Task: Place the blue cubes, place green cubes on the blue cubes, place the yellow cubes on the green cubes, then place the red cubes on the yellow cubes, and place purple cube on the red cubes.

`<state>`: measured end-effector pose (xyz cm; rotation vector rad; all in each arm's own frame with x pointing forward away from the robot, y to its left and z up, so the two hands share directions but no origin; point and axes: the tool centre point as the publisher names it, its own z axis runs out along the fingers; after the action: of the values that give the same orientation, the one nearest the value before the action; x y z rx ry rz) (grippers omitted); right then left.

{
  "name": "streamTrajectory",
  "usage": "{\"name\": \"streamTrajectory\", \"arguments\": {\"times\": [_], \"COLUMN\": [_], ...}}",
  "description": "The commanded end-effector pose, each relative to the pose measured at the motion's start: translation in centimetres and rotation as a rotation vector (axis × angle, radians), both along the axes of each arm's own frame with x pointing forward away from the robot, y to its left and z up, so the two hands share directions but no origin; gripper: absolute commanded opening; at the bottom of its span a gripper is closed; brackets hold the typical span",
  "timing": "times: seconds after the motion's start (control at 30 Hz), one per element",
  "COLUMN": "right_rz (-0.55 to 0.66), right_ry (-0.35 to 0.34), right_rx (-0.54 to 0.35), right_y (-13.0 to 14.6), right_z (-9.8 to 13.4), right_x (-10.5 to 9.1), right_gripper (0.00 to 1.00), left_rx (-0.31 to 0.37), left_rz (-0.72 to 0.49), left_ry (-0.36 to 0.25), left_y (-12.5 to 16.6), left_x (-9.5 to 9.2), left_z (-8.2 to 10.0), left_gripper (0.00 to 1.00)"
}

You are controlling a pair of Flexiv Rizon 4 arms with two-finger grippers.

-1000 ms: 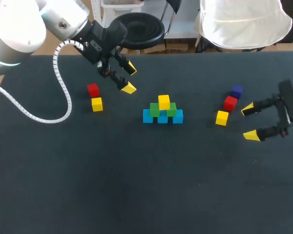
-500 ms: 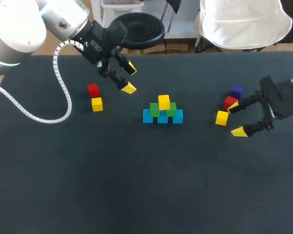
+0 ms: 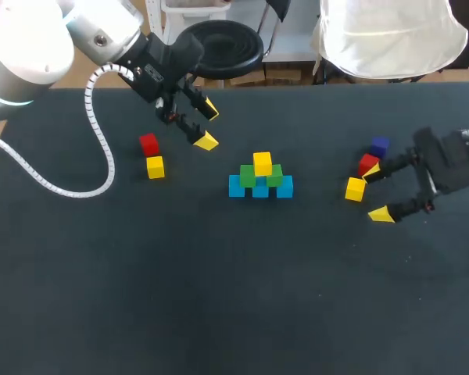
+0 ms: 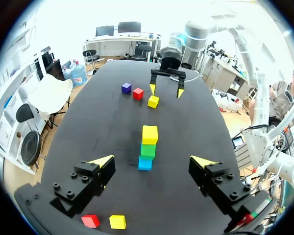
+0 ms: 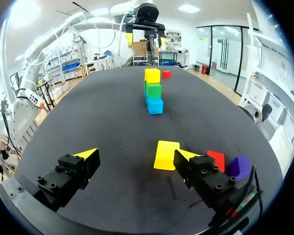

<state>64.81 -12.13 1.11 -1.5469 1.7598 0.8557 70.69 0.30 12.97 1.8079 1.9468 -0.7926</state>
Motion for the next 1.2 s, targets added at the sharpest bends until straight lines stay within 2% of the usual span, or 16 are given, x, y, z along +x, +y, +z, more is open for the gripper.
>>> {"name": "streamTrajectory", "arguments": {"times": [0.03, 0.47, 0.77, 1.2], "right_rz": [0.001, 0.007, 0.071, 0.053], "right_ry": [0.0, -0.032, -0.014, -0.013], "right_rx": [0.007, 0.013, 0.039, 0.047], "right_y": [0.2, 0.1, 0.0, 1.1], "right_z": [-0.5, -1.0, -1.4, -1.6], "right_x": [1.2, 2.7, 3.6, 4.3], "right_gripper": [1.0, 1.0, 1.0, 1.0], "left_rx": [-0.003, -0.003, -0.003, -0.003], "left_rz": [0.0, 0.0, 0.0, 0.0], "left_ry": [-0.003, -0.003, -0.003, -0.003], "left_y": [0.1, 0.1, 0.1, 0.1], "left_x": [-0.1, -0.1, -0.1, -0.1], "left_z": [-0.1, -0.1, -0.1, -0.1], "left_gripper": [1.0, 1.0, 1.0, 1.0]}}
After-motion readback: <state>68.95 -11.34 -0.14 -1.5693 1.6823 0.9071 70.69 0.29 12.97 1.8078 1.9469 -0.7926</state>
